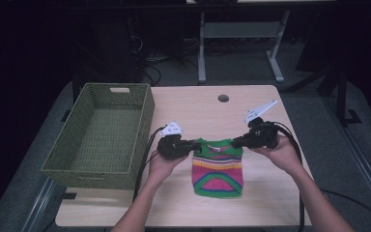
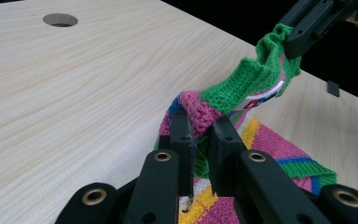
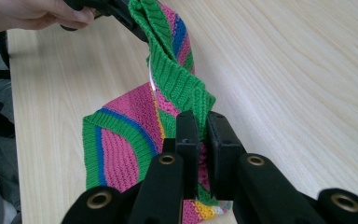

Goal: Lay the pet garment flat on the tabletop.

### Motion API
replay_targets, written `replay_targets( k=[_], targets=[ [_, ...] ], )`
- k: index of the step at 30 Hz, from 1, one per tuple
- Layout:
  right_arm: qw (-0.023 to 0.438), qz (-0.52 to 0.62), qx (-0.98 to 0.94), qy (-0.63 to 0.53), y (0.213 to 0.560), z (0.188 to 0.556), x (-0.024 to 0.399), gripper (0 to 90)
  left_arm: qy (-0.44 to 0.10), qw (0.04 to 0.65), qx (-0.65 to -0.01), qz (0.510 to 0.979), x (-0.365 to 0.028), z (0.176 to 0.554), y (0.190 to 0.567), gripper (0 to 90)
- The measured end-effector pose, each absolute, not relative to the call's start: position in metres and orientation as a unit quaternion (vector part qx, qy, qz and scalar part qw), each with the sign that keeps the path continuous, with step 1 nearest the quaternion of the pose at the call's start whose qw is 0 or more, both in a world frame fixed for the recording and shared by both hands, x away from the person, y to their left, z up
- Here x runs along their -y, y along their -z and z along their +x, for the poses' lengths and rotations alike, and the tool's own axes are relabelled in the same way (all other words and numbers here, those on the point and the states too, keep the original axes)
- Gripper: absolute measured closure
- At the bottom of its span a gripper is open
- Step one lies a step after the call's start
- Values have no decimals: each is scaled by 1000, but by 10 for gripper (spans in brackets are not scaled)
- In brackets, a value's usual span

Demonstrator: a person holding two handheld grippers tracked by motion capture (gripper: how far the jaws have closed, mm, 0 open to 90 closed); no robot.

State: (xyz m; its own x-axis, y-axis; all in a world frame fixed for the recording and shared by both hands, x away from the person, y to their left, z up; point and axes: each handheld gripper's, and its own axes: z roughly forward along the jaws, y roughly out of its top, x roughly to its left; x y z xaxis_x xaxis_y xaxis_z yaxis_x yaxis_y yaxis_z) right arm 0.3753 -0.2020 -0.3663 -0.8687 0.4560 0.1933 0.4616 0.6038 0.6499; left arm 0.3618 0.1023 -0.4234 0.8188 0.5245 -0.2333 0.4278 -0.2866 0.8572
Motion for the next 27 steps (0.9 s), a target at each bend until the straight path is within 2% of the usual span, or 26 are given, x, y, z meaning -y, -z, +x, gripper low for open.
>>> replay_targets(
  k=[7, 11, 13, 15, 19, 22, 27],
  targets=[
    [4, -268, 894, 358, 370, 380, 204, 835, -47, 518, -309, 796, -98, 367, 426, 802],
    [-2, -276, 895, 350, 370, 388, 206, 831, -65, 525, -328, 783, -94, 373, 427, 785],
    [-22, -297, 889, 347, 368, 402, 204, 769, -71, 525, -343, 776, -94, 377, 428, 749],
    [-34, -328, 878, 347, 367, 418, 202, 681, -76, 522, -367, 766, -95, 378, 429, 670],
    [-52, -363, 856, 365, 369, 434, 206, 571, -82, 523, -381, 758, -100, 375, 429, 610],
    [-37, -374, 852, 366, 377, 436, 211, 569, -86, 524, -388, 753, -104, 372, 428, 563],
    [-19, -374, 847, 377, 385, 432, 215, 533, -81, 523, -384, 757, -107, 366, 431, 546]
  ],
)
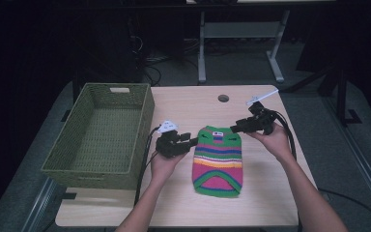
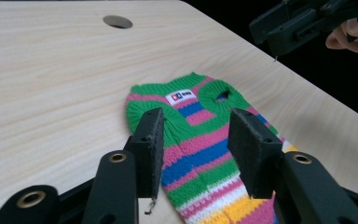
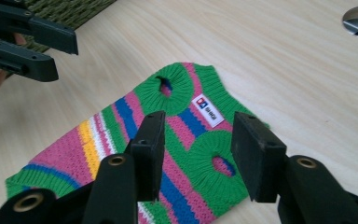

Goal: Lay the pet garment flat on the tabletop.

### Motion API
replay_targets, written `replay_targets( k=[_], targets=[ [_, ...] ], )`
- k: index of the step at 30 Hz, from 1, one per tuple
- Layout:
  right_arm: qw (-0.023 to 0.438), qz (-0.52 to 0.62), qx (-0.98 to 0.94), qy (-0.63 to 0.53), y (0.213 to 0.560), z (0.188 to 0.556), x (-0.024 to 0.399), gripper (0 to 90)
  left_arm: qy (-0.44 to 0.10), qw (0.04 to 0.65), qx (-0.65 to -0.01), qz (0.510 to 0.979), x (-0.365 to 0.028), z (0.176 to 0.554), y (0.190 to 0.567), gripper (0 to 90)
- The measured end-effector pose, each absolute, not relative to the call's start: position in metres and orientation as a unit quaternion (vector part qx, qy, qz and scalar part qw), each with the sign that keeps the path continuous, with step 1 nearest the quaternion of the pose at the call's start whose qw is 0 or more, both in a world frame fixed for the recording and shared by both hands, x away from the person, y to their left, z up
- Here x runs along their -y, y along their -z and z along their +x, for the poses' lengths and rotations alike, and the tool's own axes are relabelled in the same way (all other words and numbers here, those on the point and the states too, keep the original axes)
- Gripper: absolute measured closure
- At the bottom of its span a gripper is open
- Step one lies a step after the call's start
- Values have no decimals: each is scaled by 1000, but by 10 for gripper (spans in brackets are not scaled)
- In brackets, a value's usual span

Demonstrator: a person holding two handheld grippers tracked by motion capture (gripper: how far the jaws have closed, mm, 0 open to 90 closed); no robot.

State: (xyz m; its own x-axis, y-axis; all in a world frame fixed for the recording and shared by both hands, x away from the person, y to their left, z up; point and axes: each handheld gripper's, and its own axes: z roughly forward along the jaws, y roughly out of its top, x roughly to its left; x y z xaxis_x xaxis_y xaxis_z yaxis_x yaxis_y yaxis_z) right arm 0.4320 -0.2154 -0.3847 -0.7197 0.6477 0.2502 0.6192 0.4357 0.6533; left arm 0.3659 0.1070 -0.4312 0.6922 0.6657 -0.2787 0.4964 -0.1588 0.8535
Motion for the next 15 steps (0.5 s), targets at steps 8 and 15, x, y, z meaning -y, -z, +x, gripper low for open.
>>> replay_targets(
  k=[8, 15],
  targets=[
    [-14, 364, -845, -390, 390, 425, 223, 503, -86, 519, -372, 765, -106, 358, 430, 489],
    [-32, 360, -842, -400, 398, 415, 235, 452, -79, 514, -359, 776, -111, 352, 428, 404]
  ],
)
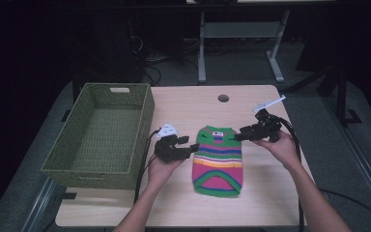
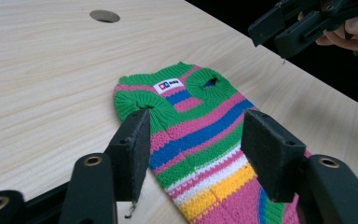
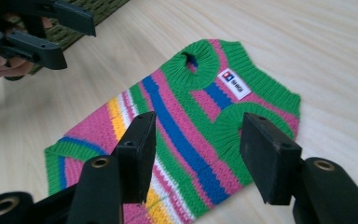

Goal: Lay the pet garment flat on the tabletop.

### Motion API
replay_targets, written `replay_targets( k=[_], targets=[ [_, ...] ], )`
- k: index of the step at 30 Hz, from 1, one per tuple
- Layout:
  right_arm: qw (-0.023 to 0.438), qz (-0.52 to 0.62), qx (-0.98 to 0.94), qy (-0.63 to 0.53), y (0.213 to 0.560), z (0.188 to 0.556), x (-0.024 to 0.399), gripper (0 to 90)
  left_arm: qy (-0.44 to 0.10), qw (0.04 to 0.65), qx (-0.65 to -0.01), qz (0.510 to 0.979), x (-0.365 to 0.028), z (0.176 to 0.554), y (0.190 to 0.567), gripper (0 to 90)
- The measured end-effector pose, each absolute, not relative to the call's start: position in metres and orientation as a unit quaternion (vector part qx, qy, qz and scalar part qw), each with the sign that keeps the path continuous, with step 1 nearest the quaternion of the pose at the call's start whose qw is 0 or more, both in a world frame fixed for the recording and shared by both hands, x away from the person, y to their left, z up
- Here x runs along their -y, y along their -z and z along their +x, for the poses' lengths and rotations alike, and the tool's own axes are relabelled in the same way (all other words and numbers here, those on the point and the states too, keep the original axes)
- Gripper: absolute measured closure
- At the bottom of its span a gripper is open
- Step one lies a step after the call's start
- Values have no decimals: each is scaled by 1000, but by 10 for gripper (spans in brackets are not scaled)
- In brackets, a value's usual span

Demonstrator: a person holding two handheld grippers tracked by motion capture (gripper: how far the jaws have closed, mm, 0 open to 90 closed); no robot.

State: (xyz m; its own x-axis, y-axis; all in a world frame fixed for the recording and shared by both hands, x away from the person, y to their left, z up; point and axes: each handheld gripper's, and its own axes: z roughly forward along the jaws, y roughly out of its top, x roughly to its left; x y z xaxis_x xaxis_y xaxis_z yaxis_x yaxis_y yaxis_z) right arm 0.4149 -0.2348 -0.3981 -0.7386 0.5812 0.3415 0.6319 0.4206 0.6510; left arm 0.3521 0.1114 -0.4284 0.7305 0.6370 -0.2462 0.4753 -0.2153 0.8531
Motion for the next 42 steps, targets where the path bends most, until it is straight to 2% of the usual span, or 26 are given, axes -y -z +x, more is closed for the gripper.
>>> replay_targets(
  k=[12, 42],
  targets=[
    [47, -358, 840, 406, 405, 396, 248, 397, -56, 499, -340, 795, -115, 341, 433, 291],
    [51, -377, 829, 410, 431, 336, 296, 347, -40, 475, -334, 813, -130, 304, 450, 259]
  ],
)
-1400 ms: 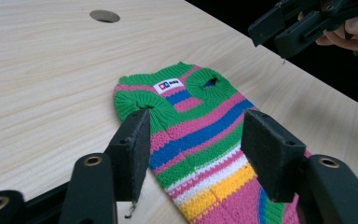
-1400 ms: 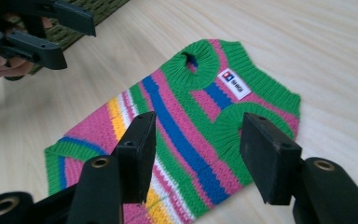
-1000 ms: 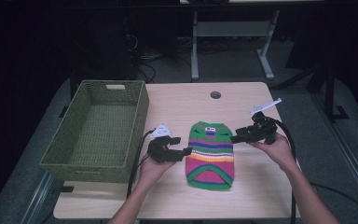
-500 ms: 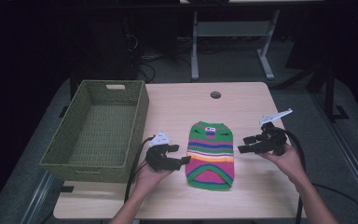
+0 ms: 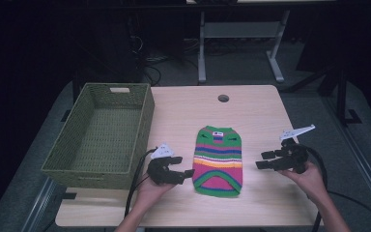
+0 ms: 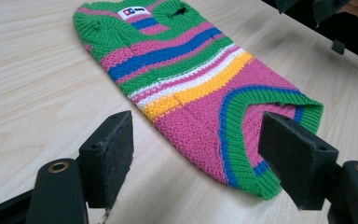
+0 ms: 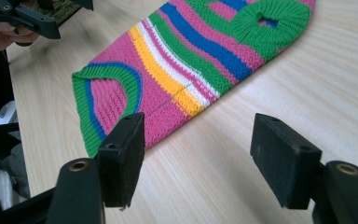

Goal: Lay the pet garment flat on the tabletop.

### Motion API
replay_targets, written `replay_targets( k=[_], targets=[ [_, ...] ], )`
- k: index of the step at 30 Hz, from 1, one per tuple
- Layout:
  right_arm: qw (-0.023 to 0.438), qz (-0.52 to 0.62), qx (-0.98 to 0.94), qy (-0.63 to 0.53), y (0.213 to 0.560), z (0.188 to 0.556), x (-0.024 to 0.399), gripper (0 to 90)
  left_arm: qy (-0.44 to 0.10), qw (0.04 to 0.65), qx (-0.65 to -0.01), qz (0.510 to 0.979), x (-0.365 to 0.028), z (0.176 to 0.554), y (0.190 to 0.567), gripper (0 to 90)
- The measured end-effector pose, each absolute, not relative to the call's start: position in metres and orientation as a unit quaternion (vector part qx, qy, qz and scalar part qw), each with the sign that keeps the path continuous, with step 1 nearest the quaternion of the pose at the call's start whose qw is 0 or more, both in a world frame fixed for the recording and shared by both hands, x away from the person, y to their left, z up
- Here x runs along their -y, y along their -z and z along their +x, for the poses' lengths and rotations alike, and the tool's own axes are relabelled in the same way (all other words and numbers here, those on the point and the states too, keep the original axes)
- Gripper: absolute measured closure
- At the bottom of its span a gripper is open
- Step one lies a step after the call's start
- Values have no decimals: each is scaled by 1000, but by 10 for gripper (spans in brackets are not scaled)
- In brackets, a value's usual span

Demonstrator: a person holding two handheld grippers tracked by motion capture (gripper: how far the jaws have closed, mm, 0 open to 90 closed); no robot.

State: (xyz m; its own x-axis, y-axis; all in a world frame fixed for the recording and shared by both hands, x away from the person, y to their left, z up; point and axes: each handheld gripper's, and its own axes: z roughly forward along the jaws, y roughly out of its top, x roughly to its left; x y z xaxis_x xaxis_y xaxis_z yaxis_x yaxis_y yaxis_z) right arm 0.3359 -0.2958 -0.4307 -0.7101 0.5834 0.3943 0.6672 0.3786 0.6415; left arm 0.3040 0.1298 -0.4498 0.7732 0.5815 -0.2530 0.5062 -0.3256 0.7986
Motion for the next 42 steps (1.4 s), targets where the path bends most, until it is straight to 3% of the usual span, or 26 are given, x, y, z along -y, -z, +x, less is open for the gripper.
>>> replay_targets(
  k=[11, 35, 42],
  targets=[
    [46, -382, 824, 416, 435, 319, 306, 337, -34, 467, -336, 817, -131, 295, 450, 206],
    [34, -400, 808, 432, 458, 275, 330, 323, -40, 455, -338, 823, -148, 275, 458, 194],
    [4, -398, 799, 451, 460, 255, 330, 296, -46, 465, -329, 821, -156, 268, 456, 194]
  ],
)
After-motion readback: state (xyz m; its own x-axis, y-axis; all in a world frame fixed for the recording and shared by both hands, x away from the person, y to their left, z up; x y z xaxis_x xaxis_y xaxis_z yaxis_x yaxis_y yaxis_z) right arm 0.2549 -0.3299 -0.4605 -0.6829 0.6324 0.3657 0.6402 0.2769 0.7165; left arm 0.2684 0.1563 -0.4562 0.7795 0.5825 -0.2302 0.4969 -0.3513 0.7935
